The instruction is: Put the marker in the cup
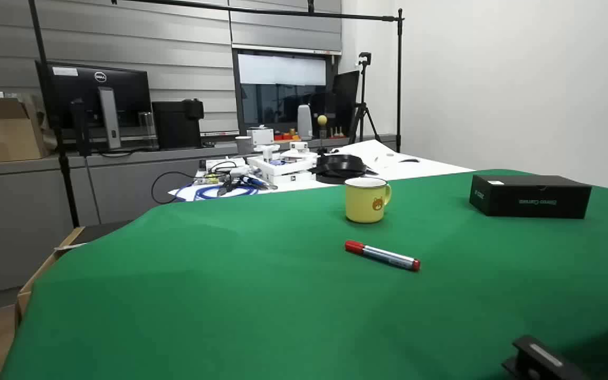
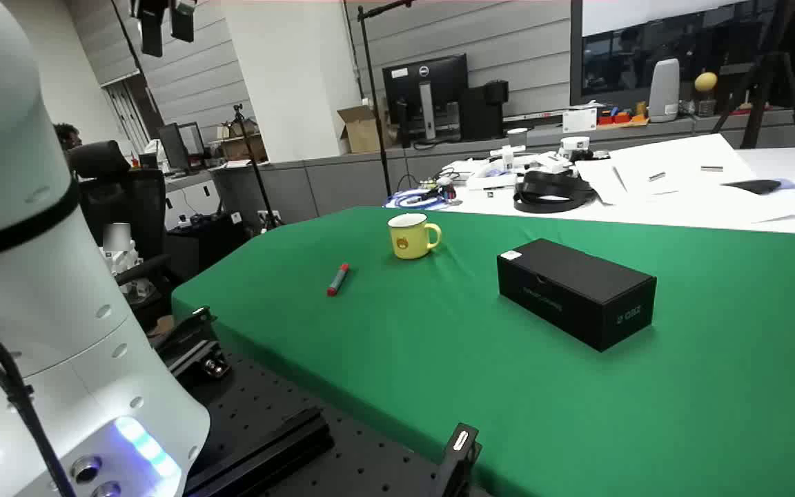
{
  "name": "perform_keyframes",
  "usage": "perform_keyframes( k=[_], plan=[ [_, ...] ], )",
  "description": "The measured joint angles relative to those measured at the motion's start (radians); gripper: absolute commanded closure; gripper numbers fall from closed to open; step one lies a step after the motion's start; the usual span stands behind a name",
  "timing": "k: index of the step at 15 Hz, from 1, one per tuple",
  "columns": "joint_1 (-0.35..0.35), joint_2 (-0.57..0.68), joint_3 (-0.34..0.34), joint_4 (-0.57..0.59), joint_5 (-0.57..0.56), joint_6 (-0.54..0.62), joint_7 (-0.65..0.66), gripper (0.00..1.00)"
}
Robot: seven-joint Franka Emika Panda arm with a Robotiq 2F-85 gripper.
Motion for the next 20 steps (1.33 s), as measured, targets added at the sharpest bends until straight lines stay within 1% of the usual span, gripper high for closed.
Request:
perform_keyframes(
  k=[11, 13, 15, 17, 20],
  plan=[
    [-0.001, 0.000, 0.003, -0.001, -0.008, 0.006, -0.014, 0.00],
    [0.000, 0.005, 0.015, -0.002, -0.061, 0.030, -0.068, 0.00],
    [0.009, 0.023, 0.025, -0.002, -0.133, 0.071, -0.156, 0.00],
    [0.023, 0.054, 0.026, -0.002, -0.201, 0.135, -0.238, 0.00],
    [0.049, 0.120, 0.024, 0.003, -0.286, 0.260, -0.352, 0.00]
  ],
)
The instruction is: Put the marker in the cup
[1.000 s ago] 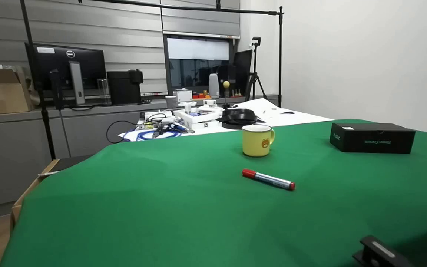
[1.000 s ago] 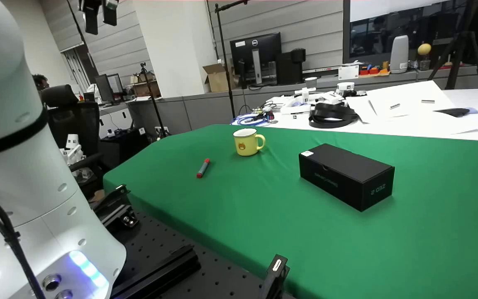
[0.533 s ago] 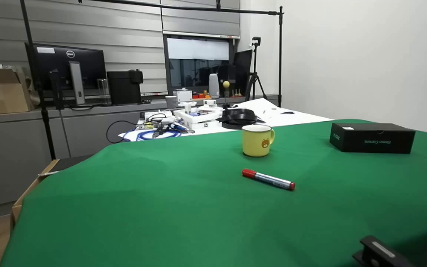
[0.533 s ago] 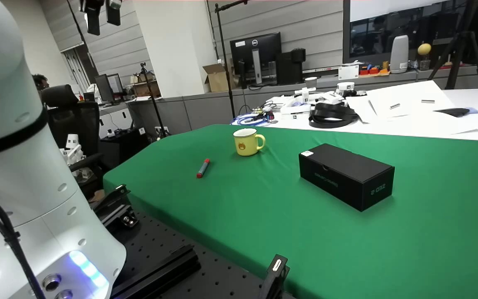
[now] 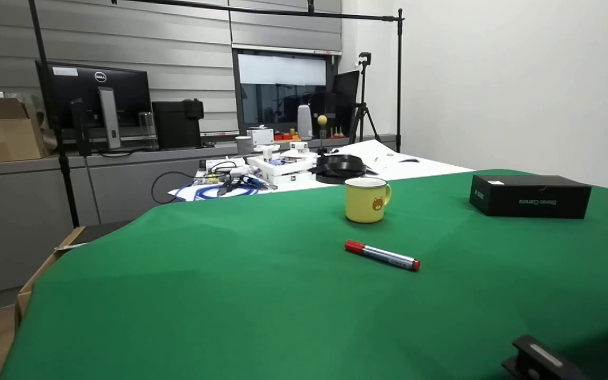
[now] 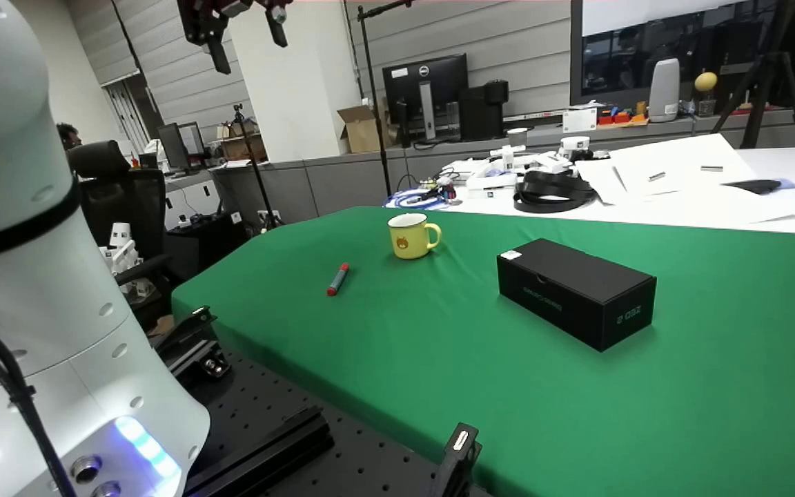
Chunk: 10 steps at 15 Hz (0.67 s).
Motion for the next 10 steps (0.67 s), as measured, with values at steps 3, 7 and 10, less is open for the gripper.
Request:
perform_keyframes(
  k=[3, 7, 10],
  plan=[
    [0.032, 0.062, -0.015, 0.008, -0.027, 0.157, -0.112, 0.00],
    [0.091, 0.141, -0.053, 0.020, 0.014, 0.332, -0.261, 0.00],
    [0.128, 0.215, -0.090, 0.042, 0.141, 0.362, -0.346, 0.00]
  ],
)
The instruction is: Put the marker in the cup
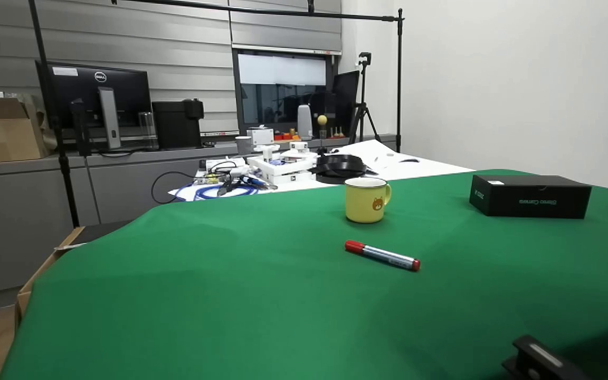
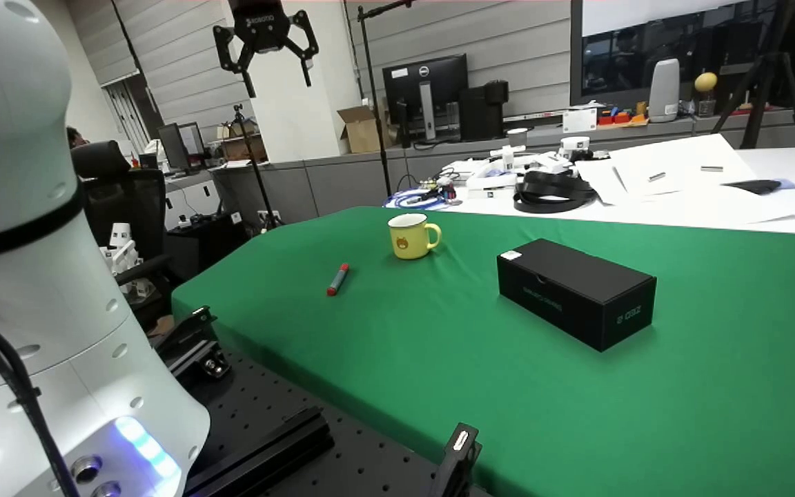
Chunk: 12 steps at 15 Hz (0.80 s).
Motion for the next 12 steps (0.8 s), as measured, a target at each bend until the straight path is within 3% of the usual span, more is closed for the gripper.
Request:
perform_keyframes(
  k=[3, 12],
  plan=[
    [0.003, 0.059, -0.014, 0.031, 0.070, -0.014, -0.006, 0.00],
    [0.002, 0.070, -0.013, 0.039, 0.072, -0.006, -0.005, 0.00]
  ],
)
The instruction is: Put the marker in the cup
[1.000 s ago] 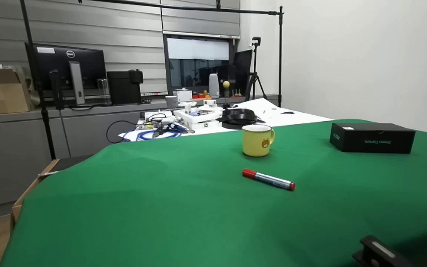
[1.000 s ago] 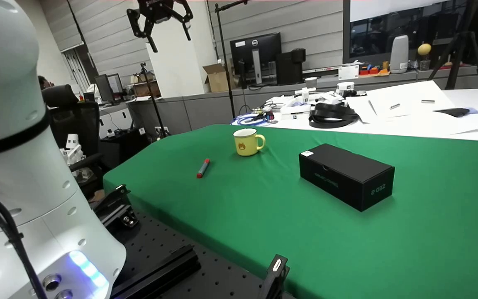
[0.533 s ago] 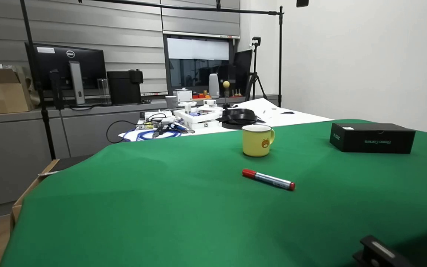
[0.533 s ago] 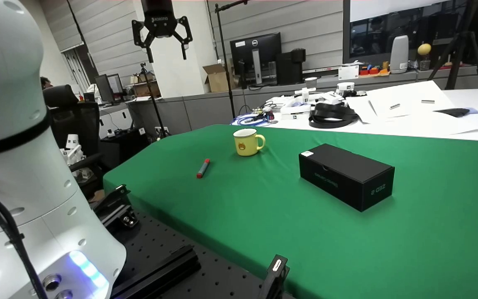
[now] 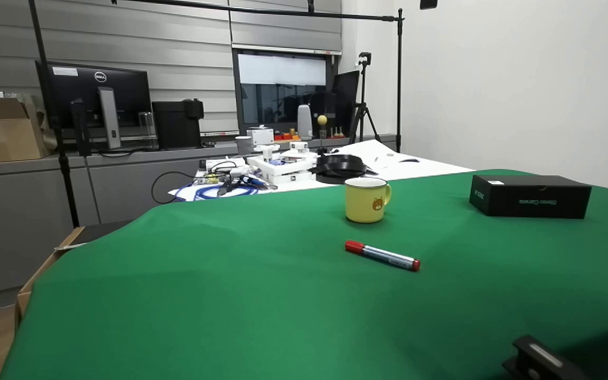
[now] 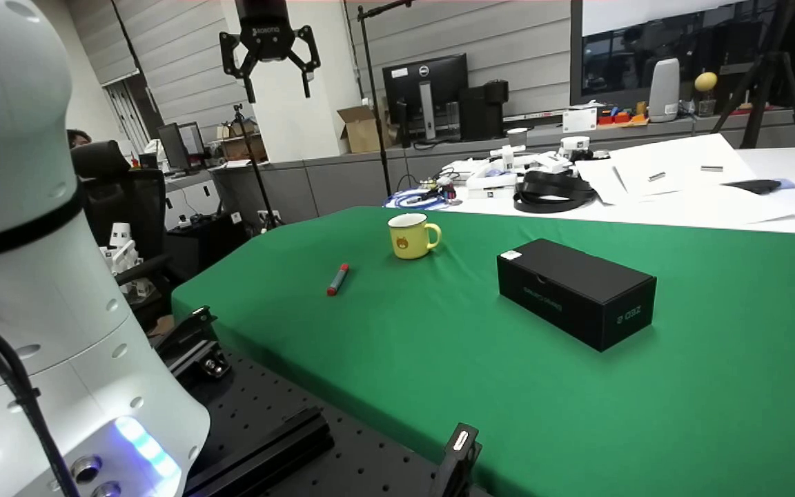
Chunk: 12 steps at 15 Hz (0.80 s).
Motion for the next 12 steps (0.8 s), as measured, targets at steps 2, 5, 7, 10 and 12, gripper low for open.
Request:
perform_keyframes(
  k=[2, 5, 7, 10, 12],
  plan=[
    [-0.003, 0.005, 0.014, -0.030, -0.005, 0.049, 0.004, 0.00],
    [0.002, 0.049, 0.056, -0.103, -0.005, 0.131, 0.007, 0.00],
    [0.011, 0.099, 0.091, -0.149, -0.005, 0.203, 0.025, 0.00],
    [0.016, 0.182, 0.134, -0.183, -0.031, 0.276, 0.087, 0.00],
    [0.011, 0.239, 0.145, -0.188, -0.086, 0.291, 0.159, 0.00]
  ],
)
